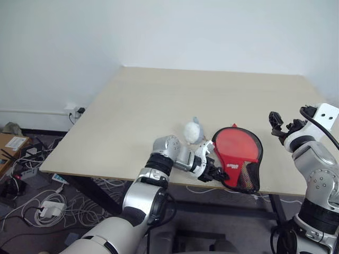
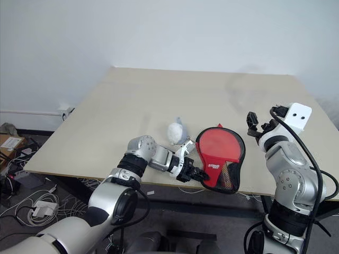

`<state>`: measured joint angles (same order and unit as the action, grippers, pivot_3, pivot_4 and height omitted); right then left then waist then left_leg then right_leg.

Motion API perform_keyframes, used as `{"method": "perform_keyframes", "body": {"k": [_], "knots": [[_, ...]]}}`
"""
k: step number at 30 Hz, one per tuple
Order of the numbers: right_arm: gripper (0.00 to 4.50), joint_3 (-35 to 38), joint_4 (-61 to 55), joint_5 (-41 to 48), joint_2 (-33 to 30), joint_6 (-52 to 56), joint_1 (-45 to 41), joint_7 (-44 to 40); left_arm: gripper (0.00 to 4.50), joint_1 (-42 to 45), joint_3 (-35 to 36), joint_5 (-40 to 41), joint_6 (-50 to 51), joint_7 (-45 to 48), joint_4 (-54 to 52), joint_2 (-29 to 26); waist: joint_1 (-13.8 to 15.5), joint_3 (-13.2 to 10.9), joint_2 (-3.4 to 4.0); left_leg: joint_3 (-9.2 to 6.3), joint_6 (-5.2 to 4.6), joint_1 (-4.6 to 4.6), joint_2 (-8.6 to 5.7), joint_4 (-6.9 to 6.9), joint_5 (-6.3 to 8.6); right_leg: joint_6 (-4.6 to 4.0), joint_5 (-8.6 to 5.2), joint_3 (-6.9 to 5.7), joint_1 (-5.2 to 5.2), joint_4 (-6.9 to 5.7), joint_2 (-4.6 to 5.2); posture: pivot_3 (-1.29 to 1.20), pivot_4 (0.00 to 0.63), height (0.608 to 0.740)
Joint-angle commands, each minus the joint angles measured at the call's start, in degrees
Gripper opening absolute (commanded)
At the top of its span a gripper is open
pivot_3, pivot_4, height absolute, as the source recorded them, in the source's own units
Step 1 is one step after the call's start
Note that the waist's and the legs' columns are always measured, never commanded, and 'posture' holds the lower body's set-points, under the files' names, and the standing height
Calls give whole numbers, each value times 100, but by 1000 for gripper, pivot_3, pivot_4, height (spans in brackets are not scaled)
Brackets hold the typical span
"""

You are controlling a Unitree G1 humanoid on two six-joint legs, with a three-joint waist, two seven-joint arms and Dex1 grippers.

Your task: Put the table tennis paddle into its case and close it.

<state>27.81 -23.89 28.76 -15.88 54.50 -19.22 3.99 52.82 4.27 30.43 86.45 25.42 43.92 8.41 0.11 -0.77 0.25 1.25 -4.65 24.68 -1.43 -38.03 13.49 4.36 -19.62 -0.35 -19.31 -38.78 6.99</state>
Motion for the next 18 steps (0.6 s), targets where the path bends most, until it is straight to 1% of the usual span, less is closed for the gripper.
{"method": "perform_keyframes", "body": {"k": [1, 5, 9, 14, 18], "knots": [[4500, 65, -340, -30, -82, -62, -9, 97, 40, -120, -181, 287, 328, 40, -288, 1197, 0, 0, 0, 0, 0, 0, 0, 1, 0, 0, 0, 0, 0, 0, 0, 0, 0, 715], [4500, 77, -404, -22, -96, -34, 23, 125, 40, -118, -386, 400, 480, 25, -334, 1434, 2, 0, 0, 0, 1, 0, 0, 1, 0, 0, 0, 1, -1, 1, 0, 0, 0, 715], [4500, 93, -400, -12, -143, -14, 36, 133, 40, -167, -710, 631, 605, 133, -431, 1516, 5, 0, 0, 0, 1, 0, 0, 1, 0, 0, 0, 2, 1, 1, 0, 0, 0, 715], [4500, 58, -340, -23, -183, -8, 34, 130, 40, -183, -1287, 1101, 605, 404, -498, 1442, 3, 0, 0, 0, 1, 0, 0, 1, 0, -1, 0, 2, 1, 2, 1, 0, 0, 715], [4500, 32, -274, -33, -205, -15, -5, 114, 40, -193, -1777, 1415, 605, 695, -660, 1271, 5, 0, 1, 0, 1, 0, 0, 1, 0, -1, 0, 4, 1, 3, 1, 0, 0, 715]]}}
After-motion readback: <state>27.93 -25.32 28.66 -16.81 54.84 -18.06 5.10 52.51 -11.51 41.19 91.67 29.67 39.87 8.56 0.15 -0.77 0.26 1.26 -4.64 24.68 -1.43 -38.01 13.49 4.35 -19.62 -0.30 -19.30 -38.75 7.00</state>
